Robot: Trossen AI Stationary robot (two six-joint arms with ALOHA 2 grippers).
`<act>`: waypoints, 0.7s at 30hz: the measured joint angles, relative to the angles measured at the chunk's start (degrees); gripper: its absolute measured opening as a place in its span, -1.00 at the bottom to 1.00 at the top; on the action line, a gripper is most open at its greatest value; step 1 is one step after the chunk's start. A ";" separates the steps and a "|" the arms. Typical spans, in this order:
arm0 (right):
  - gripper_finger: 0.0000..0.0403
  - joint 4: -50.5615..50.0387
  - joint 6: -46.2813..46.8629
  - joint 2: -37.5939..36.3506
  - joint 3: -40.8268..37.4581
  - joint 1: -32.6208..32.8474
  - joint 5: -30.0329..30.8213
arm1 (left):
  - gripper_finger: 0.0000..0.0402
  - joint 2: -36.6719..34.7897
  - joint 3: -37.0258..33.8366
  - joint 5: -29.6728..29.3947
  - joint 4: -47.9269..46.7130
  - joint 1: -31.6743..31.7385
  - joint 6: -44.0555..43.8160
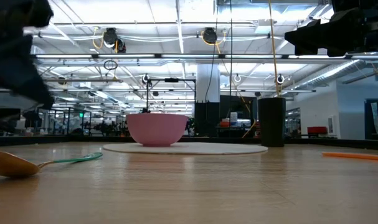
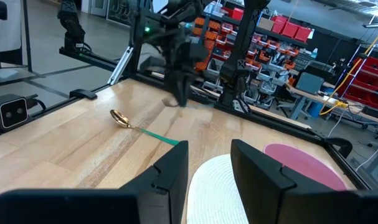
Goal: Pick & Place Utensil
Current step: Put the blue fork into the pink bowl
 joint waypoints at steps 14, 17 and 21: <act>-0.42 0.00 0.00 0.00 0.00 0.00 0.00 | -0.99 -6.09 0.09 -27.38 1.07 8.13 13.46; -0.42 0.00 0.00 0.00 0.00 0.00 0.00 | -0.98 -6.10 0.09 -26.96 3.90 12.29 18.64; -0.42 0.00 -0.04 0.00 0.00 0.00 0.00 | -0.98 -6.10 0.11 -25.74 10.22 16.87 27.76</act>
